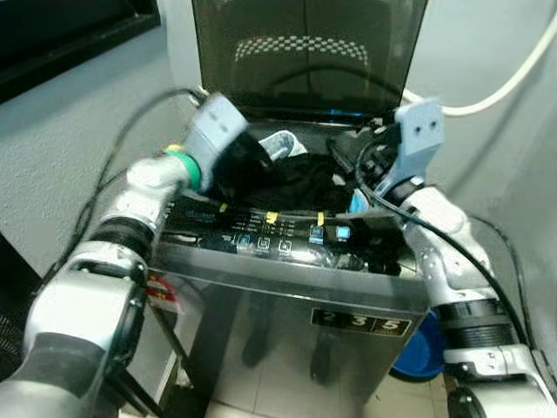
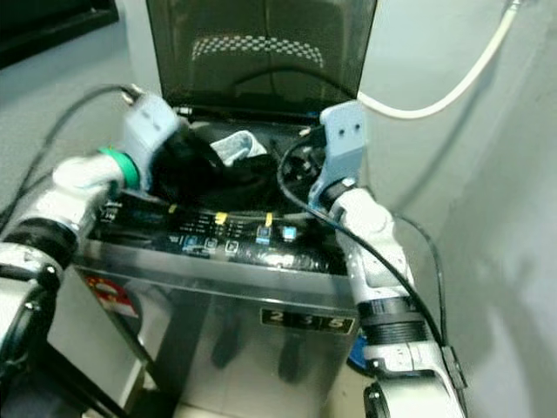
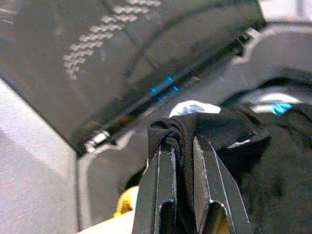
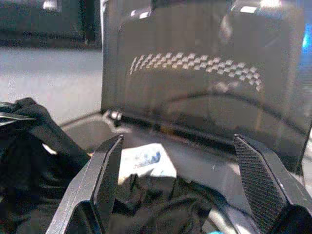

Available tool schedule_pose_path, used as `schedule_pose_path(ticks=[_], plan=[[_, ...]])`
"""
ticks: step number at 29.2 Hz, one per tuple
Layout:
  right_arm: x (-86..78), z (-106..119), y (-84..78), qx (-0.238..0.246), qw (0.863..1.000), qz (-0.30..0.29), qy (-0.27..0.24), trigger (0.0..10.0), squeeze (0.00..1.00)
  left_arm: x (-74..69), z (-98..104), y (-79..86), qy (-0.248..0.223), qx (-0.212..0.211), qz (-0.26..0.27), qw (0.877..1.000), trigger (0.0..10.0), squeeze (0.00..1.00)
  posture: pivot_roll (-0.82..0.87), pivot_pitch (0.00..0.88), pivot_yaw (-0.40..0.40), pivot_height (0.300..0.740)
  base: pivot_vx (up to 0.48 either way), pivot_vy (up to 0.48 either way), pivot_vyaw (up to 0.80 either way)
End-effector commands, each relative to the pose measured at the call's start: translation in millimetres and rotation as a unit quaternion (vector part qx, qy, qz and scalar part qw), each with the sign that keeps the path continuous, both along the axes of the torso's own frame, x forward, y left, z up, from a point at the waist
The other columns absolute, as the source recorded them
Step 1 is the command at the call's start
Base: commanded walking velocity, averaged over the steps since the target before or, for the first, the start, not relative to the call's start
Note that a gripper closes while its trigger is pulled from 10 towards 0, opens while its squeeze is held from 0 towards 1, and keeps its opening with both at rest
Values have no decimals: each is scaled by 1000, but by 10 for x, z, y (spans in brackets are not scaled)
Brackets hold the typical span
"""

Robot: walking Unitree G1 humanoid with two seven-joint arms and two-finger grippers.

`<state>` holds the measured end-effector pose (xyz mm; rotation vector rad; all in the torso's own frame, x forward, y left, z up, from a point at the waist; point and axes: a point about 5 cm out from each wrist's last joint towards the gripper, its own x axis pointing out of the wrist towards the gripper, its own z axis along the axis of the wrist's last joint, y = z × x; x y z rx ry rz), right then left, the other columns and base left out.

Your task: Clothes washing

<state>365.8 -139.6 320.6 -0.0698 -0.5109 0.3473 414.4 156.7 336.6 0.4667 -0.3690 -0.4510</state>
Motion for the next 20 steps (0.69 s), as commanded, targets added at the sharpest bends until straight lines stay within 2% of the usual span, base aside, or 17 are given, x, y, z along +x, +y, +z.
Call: schedule_pose_path(ticks=[1,2,4,5,6,10,11,14,16,20], plan=[[-39,23,72,8,1000,16,-9,10000,0,-11,19,65,5,-11,-7,1000,10000,0,75,78,84,740,0,0,0],[-64,-4,138,-3,999,45,3,10000,0,-7,-8,80,26,-25,-20,999,10000,0,73,73,86,740,0,0,0],[-83,-27,185,-13,998,66,12,10000,0,-4,-26,89,40,-36,-27,998,10000,0,73,73,85,740,0,0,0],[-149,-74,241,-33,993,104,34,10000,0,16,-41,126,59,-70,-17,996,10000,0,72,71,83,740,0,0,0],[-149,-74,241,-33,993,104,34,10000,0,16,-41,126,59,-70,-17,996,10000,0,72,71,83,740,0,0,0],[-364,-156,308,-85,975,192,75,10000,0,81,-107,213,129,-163,37,977,10000,0,61,65,52,740,0,0,0],[-385,-157,310,-88,972,202,80,10000,0,89,-113,218,137,-177,47,973,10000,0,61,65,52,740,0,0,0],[-385,-154,301,-97,971,203,81,10000,0,98,-137,192,161,-185,46,968,10000,0,62,65,30,740,0,0,0],[-370,-143,290,-106,971,200,82,10000,0,106,-201,139,220,-204,40,953,10000,0,58,68,24,740,0,0,0],[-365,-134,292,-108,970,200,82,10000,0,108,-193,123,231,-212,42,949,10000,0,55,72,25,740,0,0,0]])
